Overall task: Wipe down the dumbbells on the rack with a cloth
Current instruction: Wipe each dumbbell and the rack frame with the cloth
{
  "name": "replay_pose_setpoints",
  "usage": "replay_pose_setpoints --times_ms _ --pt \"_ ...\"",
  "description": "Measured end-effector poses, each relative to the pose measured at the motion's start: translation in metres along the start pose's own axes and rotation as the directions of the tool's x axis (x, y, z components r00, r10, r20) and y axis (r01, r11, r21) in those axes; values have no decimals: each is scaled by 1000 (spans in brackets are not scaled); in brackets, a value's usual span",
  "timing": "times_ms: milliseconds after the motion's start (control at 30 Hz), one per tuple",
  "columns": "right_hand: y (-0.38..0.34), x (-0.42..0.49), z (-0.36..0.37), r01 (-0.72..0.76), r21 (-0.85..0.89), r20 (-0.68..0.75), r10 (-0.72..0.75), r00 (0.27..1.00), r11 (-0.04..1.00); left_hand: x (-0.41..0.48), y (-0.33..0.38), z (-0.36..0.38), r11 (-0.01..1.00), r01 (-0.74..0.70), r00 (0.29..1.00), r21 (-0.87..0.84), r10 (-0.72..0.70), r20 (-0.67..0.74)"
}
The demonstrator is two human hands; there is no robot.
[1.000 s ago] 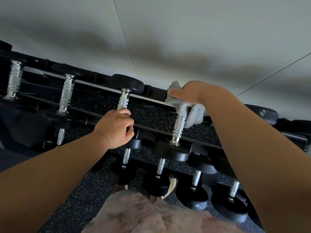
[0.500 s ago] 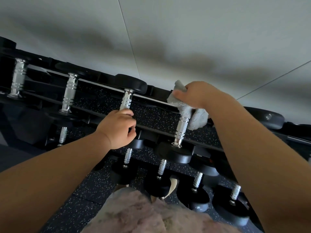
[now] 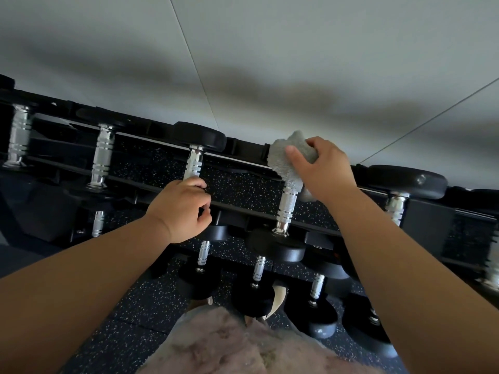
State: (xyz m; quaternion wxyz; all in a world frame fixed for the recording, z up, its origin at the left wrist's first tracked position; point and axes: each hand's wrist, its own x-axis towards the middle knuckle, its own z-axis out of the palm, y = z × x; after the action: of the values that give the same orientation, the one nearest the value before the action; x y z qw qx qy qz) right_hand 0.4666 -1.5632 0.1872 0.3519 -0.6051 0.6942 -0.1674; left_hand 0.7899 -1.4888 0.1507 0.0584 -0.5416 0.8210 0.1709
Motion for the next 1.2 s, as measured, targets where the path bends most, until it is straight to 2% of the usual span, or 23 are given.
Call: replay_pose_setpoints --times_ms 100,200,267,433,500,633,833,967,1100,1200 --pt "-3 8 10 -26 87 -60 31 998 996 0 0 -1 1000 1 1000 1 -1 1" --pt "5 7 20 -87 293 -157 138 978 952 0 2 -3 1000 6 1000 4 -6 16" --pt "6 6 25 -159 412 -208 262 942 897 0 3 -4 1000 20 1000 4 -20 22" --pt "3 7 32 -264 558 -313 494 811 787 -1 2 -5 1000 18 1000 -11 -18 20" --pt "4 1 37 -291 541 -288 499 817 789 -1 3 -6 1000 17 1000 -11 -17 17" --pt "-5 -13 48 -302 516 -163 437 885 802 -1 6 -8 1000 18 1000 7 -19 15" --pt "-29 -20 39 -426 473 -116 534 837 771 -2 4 -6 997 62 998 -37 -62 5" --pt "-36 -27 26 -520 354 -106 586 803 777 -3 4 -9 997 56 998 -48 -56 3" --pt "-27 -53 4 -506 415 -111 595 796 756 -5 7 -11 998 55 998 -30 -55 9" --pt "-19 -83 -6 -446 418 -96 527 844 791 -6 9 -14 998 54 999 -16 -54 5"
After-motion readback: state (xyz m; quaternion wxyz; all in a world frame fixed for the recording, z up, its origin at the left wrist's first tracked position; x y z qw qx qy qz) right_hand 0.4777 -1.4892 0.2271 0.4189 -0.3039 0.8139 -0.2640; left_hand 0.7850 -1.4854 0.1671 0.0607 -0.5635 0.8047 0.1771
